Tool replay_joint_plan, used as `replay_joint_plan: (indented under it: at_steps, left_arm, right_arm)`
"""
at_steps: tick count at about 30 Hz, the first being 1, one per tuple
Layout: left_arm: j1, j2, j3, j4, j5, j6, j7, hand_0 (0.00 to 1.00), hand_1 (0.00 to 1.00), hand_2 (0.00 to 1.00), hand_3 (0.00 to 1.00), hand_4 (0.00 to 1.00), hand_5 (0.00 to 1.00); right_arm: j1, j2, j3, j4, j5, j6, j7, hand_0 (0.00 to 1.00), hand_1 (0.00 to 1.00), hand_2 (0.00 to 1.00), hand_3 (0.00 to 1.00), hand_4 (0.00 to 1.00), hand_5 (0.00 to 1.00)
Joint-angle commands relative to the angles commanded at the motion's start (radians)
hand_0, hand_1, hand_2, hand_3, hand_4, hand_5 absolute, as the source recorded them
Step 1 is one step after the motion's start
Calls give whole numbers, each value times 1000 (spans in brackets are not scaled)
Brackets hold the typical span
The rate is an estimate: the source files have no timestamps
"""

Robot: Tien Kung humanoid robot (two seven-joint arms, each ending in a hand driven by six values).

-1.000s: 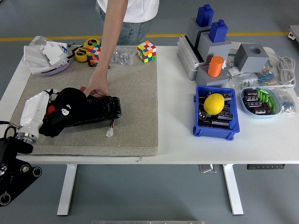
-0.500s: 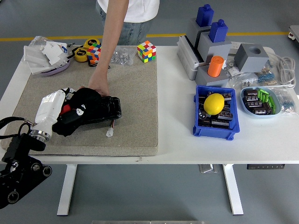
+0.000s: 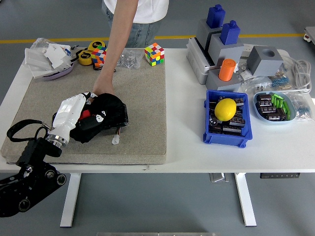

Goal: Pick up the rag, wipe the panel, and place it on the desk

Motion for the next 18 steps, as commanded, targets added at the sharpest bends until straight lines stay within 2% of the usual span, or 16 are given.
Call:
replay_joint_plan:
  at_steps: [10, 18]
  left_arm:
    - [-43, -36, 45, 21, -12, 0, 13, 200, 98, 261, 589, 546, 370]
    - [-52, -37, 62, 24, -11, 0, 14, 200, 98, 262, 589, 547, 372]
  right_arm:
    - [1, 0, -5, -2, 1, 2, -1, 742, 636, 691, 599, 968, 582]
    - [0, 0, -5, 0, 0, 3, 0, 743, 636, 691, 600, 968, 582]
